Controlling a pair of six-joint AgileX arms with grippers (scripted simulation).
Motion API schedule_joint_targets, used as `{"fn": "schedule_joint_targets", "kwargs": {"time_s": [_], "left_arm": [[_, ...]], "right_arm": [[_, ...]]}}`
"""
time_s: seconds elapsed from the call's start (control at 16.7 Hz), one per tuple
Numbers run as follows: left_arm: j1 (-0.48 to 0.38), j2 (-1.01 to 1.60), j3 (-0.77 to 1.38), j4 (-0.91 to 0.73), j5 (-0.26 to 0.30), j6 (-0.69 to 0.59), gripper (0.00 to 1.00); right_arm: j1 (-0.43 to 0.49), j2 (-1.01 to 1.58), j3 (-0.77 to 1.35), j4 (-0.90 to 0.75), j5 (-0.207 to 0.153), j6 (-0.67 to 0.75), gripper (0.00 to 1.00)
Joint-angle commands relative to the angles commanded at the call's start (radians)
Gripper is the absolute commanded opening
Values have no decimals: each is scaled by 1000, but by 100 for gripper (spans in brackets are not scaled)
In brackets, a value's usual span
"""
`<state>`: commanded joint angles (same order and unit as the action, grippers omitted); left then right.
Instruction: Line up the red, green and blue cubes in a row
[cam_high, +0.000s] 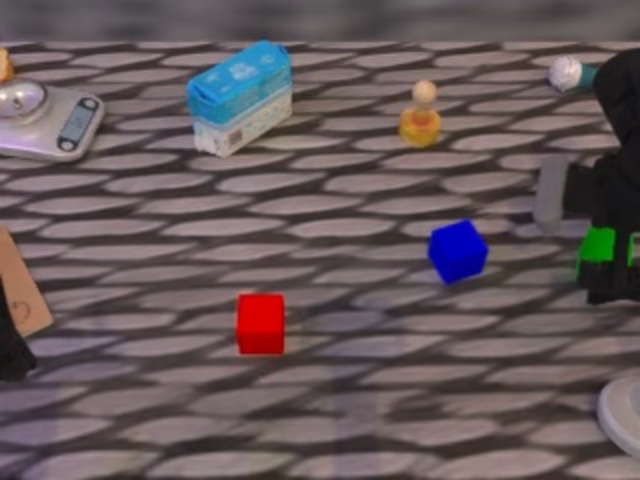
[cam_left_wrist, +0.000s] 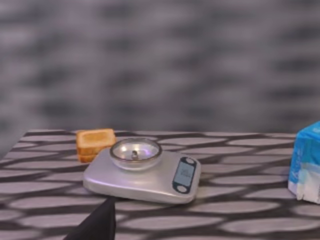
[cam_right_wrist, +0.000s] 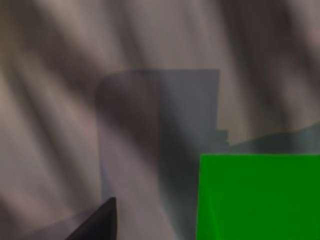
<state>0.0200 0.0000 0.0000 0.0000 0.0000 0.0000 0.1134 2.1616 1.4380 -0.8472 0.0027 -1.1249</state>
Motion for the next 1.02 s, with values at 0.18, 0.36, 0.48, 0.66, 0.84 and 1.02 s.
{"fn": "schedule_joint_targets", "kwargs": {"time_s": [0.18, 0.36, 0.48, 0.66, 0.84, 1.02], "left_arm": [[0, 0, 0, 0, 0, 0, 100], [0, 0, 0, 0, 0, 0, 100], [0, 0, 0, 0, 0, 0, 100], [0, 0, 0, 0, 0, 0, 100], [0, 0, 0, 0, 0, 0, 100], [0, 0, 0, 0, 0, 0, 100]], "right_arm": [[0, 0, 0, 0, 0, 0, 77], [0, 0, 0, 0, 0, 0, 55], [0, 0, 0, 0, 0, 0, 40], [0, 0, 0, 0, 0, 0, 17], [0, 0, 0, 0, 0, 0, 0], [0, 0, 0, 0, 0, 0, 0]]}}
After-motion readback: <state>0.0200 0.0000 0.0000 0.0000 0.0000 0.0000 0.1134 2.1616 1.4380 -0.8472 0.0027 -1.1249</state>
